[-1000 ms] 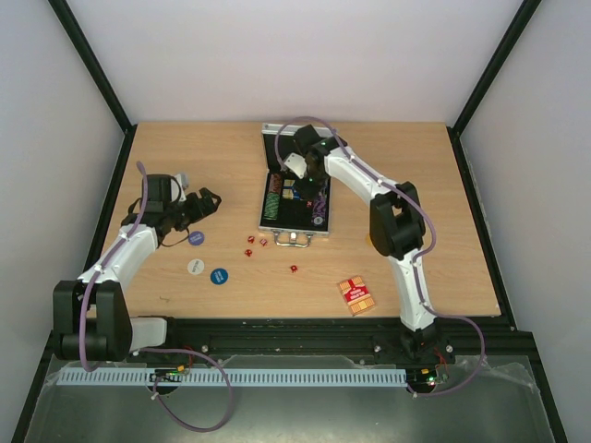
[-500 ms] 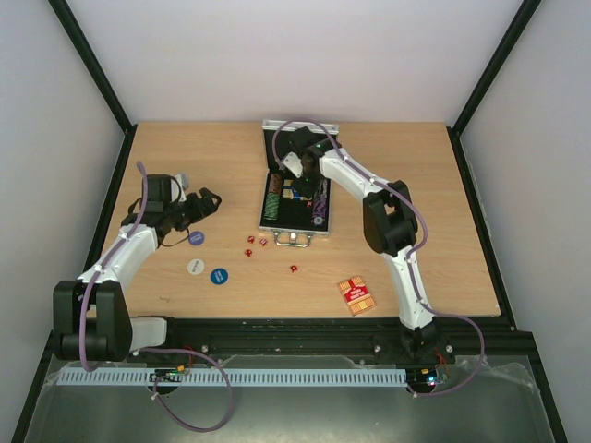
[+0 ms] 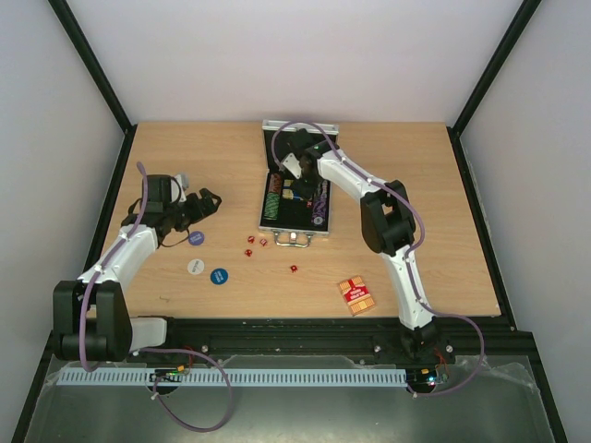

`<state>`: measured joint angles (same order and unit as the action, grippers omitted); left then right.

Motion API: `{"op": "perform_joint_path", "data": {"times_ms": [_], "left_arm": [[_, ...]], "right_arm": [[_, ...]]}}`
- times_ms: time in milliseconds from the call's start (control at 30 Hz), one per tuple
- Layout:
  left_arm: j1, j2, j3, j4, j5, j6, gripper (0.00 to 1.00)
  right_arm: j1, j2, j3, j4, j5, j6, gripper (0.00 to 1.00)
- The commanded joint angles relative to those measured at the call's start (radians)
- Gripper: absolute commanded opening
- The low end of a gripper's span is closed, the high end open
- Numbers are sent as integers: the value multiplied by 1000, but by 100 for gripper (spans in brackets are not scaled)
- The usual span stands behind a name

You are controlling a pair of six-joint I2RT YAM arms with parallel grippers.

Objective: Pack up texas hold em set

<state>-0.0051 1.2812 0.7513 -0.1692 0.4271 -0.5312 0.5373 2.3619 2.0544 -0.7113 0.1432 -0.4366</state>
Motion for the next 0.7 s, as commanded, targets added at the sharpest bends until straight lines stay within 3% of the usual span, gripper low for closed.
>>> {"op": "perform_joint_path", "data": {"times_ms": [0,200,433,667], "left_arm": [[5,-19,-12,8,15,-3,94],[6,-19,-10,8,16,-4,94],[5,-19,-13,17,25,-4,94],[5,-13,-14,17,27,-6,94]], "right_arm": [[3,11,19,-39,-14,16,65],[26,-83,-30,-65,-50,34,66],[46,-375,-344,-21,-208,65,66],[44,-575,-610,-5,-203,66,65]]}}
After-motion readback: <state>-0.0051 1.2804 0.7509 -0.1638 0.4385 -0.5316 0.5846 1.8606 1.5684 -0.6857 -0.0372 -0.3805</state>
